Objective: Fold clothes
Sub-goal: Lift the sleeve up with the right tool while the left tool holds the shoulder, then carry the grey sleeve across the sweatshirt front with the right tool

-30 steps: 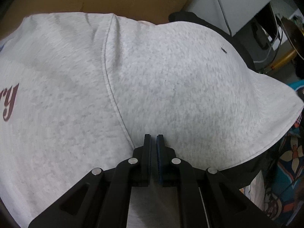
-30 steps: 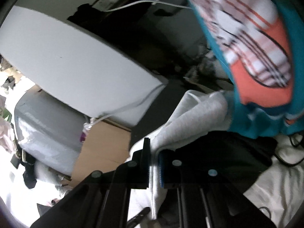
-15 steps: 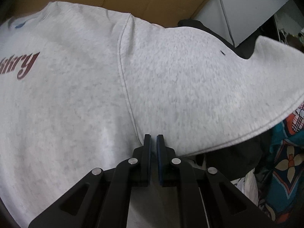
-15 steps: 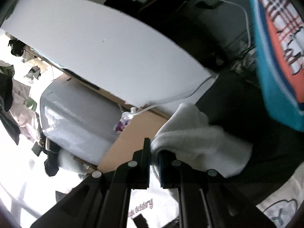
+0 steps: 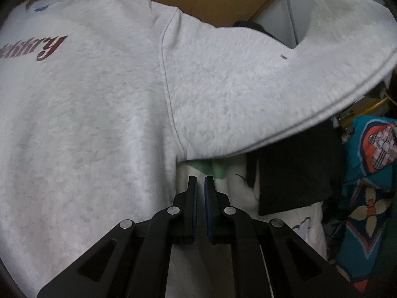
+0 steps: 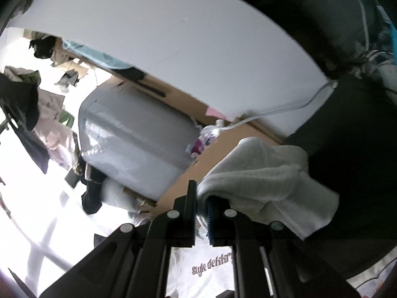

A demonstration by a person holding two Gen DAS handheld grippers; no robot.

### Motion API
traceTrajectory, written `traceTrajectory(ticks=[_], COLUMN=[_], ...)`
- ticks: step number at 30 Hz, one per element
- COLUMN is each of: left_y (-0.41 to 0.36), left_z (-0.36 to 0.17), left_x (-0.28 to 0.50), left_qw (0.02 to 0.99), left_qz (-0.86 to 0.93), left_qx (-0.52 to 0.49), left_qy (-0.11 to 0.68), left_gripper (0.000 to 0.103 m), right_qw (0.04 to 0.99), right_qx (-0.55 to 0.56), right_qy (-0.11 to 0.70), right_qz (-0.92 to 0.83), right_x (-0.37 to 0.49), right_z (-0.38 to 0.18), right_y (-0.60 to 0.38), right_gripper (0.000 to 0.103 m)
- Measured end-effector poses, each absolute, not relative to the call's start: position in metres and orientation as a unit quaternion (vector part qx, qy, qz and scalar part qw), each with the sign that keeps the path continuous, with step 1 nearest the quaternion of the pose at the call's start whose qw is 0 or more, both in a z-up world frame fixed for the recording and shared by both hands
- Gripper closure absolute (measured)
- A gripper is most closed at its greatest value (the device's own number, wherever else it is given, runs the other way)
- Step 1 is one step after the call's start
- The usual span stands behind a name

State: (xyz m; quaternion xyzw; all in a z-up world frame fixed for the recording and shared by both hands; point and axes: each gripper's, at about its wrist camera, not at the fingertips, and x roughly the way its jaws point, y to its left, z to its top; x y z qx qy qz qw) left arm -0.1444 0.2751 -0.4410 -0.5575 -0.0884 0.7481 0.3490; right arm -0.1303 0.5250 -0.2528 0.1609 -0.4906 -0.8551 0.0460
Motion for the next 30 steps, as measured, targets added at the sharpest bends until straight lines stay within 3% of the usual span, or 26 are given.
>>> traceTrajectory(ticks=[7, 13, 20, 30], left_y=[0.249, 0.261, 0.223, 0.133], left_z=[-0.411, -0.371, -0.342, -0.31], left_x=[-0.142, -0.187, -0.219, -0.239], left_qw=[0.396, 0.442, 0.472, 0.429], left_qz=[0.746, 0.74, 0.71, 0.738], left_qx=[-0.533, -0.506, -0.499, -0.501], left_qy=[-0.044, 0.039, 0.157, 0.14], left_gripper=[0.096, 0.096, 0.096, 0.096], right_qw=[0.076, 0.102, 0.135, 0.148], right_qx=[0.164, 0.166, 0.202, 0.268], right_qy=[-0.493, -0.495, -0.484, -0.462], right_qz=[-0.851, -0.847, -0.841, -0.832], right_x=[-0.148, -0.166, -0.19, -0.217], right_z=[-0.24, -0.227, -0.227, -0.25], right_y=[0.514, 0.503, 0.478, 0.434], right_gripper=[0.097, 0.097, 0.097, 0.097])
